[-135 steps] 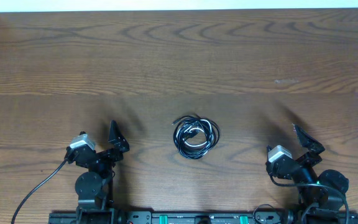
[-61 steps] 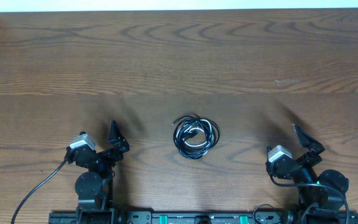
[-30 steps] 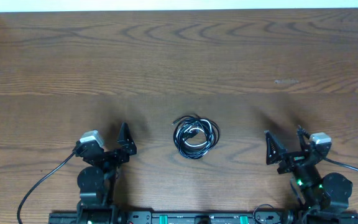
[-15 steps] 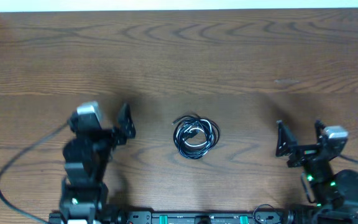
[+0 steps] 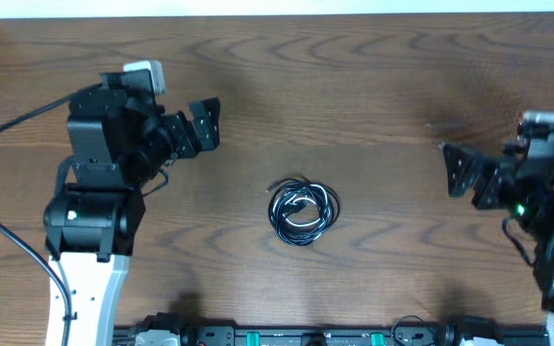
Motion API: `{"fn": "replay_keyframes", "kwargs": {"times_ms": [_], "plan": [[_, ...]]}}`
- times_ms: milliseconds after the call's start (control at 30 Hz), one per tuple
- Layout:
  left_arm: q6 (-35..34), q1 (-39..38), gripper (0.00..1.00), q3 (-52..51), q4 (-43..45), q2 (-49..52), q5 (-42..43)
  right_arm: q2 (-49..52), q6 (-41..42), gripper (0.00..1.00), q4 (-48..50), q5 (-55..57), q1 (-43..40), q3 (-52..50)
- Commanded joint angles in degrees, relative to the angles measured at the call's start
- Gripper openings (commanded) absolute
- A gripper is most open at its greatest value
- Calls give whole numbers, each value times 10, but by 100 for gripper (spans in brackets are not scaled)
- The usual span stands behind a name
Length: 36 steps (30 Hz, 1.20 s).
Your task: Untangle cables
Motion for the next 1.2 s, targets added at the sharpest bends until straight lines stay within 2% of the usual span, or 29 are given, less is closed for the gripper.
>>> {"fn": "replay_keyframes", "kwargs": {"times_ms": [0, 133, 233, 300, 433, 633, 700, 867, 1033, 1167], "plan": [[5, -2, 100, 5, -29, 8, 11, 27, -8, 99, -20, -47, 2, 3], [12, -5, 94, -3, -72, 27, 12, 74, -12, 99, -15, -58, 5, -4], [29, -33, 92, -9, -94, 65, 28, 115, -45, 98, -15, -75, 34, -4], [78, -75, 90, -9, -103, 102, 65, 140, -60, 98, -13, -53, 78, -4], [131, -178, 84, -9, -115, 176, 53, 174, -59, 98, -13, 57, 199, -4], [163, -290, 72, -9, -116, 276, -160, 228, -39, 99, -19, 139, 368, -6], [181, -304, 66, -9, -107, 285, -197, 256, -15, 99, -24, 196, 403, -13], [201, -299, 65, -7, -59, 264, -247, 339, 125, 95, 3, 349, 434, -46], [200, -276, 66, -7, -2, 225, -358, 400, 239, 96, 62, 335, 441, -55], [183, -264, 65, -6, 41, 188, -460, 424, 268, 97, 133, 282, 467, -54]]}}
